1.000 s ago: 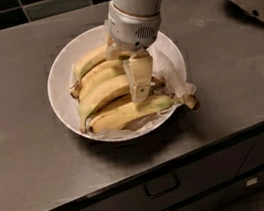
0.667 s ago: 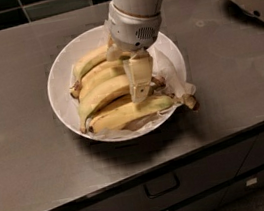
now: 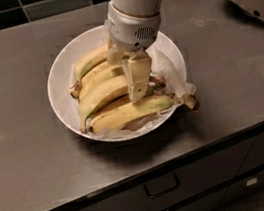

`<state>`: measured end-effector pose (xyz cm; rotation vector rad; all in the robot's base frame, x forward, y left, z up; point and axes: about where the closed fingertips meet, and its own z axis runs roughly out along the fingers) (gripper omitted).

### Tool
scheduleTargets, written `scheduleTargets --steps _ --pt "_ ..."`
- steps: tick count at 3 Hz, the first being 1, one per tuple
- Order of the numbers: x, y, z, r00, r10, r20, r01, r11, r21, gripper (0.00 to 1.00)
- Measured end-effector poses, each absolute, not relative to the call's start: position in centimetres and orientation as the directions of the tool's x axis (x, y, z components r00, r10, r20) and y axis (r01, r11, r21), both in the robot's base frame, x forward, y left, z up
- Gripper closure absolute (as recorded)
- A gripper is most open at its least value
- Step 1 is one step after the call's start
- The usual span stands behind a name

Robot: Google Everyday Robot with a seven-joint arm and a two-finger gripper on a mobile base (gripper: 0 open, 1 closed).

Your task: Pick banana from white bowl

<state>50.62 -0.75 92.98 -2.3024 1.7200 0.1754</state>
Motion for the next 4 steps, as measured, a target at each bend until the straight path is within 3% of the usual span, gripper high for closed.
scheduleTargets --steps 4 --pt "50.72 -0.87 92.39 0.274 -0.929 -0.248 -0.959 -0.247 -0.136 0.43"
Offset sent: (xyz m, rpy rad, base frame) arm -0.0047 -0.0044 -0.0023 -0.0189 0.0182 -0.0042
